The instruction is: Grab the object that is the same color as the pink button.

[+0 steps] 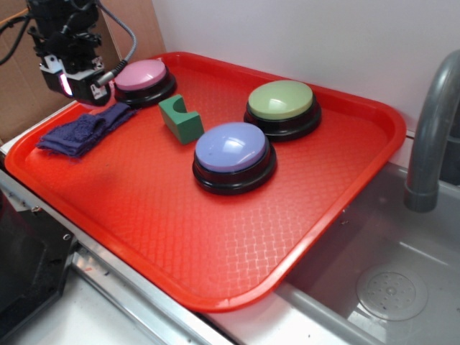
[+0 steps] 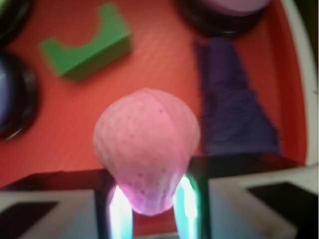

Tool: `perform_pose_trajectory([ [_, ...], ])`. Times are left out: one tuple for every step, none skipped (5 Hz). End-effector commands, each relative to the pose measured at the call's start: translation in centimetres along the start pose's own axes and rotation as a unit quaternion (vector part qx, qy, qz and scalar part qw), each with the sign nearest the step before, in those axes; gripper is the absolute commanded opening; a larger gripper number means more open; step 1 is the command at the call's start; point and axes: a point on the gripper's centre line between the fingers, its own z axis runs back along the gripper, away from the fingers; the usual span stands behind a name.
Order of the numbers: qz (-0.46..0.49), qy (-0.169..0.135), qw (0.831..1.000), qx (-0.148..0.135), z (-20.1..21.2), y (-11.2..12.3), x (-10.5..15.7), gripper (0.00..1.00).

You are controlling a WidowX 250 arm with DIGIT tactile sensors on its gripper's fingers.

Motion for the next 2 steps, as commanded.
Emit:
perform_pose_trajectory([
  [-0.067,-0.021,0.997,-0.005,1.2,-2.8,-1.5,0.0],
  [-0.092,-0.039,0.995,-0.015,0.8,-4.3,-1.8,0.0],
])
